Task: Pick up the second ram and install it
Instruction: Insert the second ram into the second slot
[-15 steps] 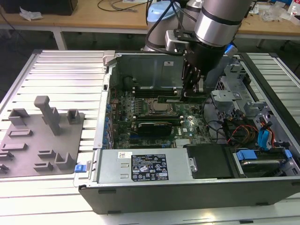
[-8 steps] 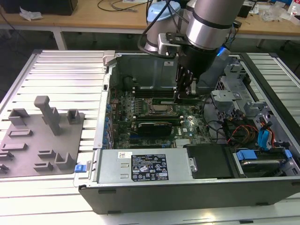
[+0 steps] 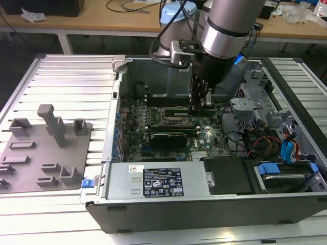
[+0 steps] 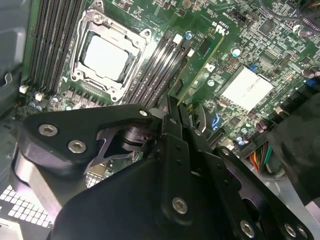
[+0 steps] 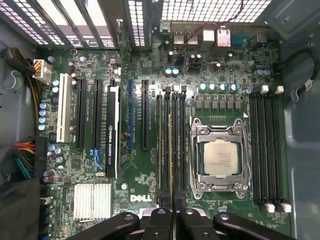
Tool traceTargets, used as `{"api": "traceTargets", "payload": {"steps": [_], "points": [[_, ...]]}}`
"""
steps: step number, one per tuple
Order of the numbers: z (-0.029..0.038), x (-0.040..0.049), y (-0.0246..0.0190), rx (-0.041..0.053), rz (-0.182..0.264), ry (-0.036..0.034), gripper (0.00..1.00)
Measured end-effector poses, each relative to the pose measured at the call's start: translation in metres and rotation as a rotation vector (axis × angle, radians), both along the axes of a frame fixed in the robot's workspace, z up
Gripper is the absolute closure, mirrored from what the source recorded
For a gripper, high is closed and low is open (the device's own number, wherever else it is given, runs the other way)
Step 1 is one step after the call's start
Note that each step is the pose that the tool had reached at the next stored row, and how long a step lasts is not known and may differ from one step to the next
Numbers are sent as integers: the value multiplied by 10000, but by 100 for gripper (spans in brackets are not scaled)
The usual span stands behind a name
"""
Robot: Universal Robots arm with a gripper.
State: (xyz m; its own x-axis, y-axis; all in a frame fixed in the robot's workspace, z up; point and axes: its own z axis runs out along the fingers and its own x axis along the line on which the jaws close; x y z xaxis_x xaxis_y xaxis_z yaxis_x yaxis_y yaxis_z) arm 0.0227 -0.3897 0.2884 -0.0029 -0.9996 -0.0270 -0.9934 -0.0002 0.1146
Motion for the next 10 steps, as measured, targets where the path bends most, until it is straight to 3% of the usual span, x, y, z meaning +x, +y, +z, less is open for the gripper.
{"api": "traceTargets", "payload": {"steps": [10], "points": [[-138,-23,1,0,-1,0,87]]}}
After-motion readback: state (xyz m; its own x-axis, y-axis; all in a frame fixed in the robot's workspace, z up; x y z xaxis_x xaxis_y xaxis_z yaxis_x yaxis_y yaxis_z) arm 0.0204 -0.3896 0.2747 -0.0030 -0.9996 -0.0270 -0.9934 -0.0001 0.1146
